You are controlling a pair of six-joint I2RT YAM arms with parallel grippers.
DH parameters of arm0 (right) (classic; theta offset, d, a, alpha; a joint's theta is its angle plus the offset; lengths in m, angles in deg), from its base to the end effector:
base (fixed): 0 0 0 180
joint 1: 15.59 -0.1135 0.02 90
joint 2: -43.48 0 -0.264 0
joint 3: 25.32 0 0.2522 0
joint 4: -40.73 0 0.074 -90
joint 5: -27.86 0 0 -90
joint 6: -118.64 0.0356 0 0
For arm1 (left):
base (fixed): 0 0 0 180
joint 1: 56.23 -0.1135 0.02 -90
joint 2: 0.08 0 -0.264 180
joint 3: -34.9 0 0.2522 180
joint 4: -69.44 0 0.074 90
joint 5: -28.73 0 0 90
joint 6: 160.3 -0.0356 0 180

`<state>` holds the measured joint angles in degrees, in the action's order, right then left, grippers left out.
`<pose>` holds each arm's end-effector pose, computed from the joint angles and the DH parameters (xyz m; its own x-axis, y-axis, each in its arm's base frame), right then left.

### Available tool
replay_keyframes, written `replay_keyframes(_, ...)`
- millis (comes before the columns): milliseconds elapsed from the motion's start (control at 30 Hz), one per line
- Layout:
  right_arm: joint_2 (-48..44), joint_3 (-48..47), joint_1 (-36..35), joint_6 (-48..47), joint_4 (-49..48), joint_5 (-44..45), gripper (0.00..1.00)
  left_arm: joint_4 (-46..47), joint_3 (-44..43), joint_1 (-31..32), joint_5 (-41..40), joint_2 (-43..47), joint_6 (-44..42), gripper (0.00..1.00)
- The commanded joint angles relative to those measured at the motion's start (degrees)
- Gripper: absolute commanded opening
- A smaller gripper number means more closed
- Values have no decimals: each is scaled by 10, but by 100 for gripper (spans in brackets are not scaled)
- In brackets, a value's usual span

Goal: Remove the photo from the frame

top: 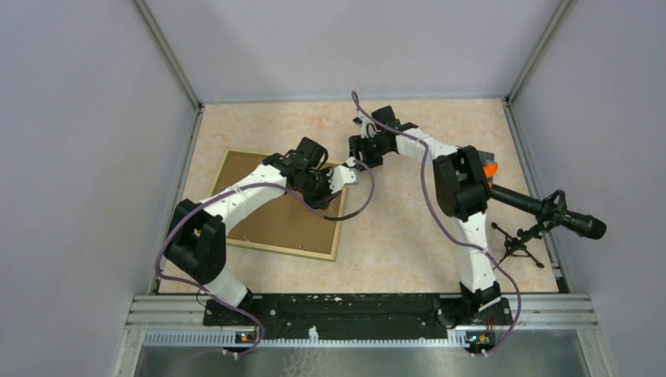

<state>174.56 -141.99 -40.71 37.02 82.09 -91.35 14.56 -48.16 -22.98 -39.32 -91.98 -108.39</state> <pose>0.4425 0.2267 0.1629 -0.8308 -0.2490 -0.4977 -0.5034 0.7177 0.4812 0.2648 -0.1895 0.2426 -0.1911 0.8095 -0.5552 0.9718 0.2358 0.0094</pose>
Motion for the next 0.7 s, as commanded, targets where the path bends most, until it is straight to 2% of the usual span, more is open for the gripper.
replay_keyframes(0,-86,71,-13,30,-13,-15,61,32,-11,-1,-18,0,17,0)
replay_keyframes(133,-97,113,-33,45,-30,-14,63,26,-17,1,-2,-5,0,0)
replay_keyframes(300,-82,111,-51,57,-28,18,63,22,-21,5,-3,-18,-1,0)
replay_keyframes(533,-68,123,-64,67,-22,71,57,26,-17,19,-4,-26,-1,0)
replay_keyframes(667,-52,117,-64,64,-13,89,49,26,-18,27,-2,-30,-3,0)
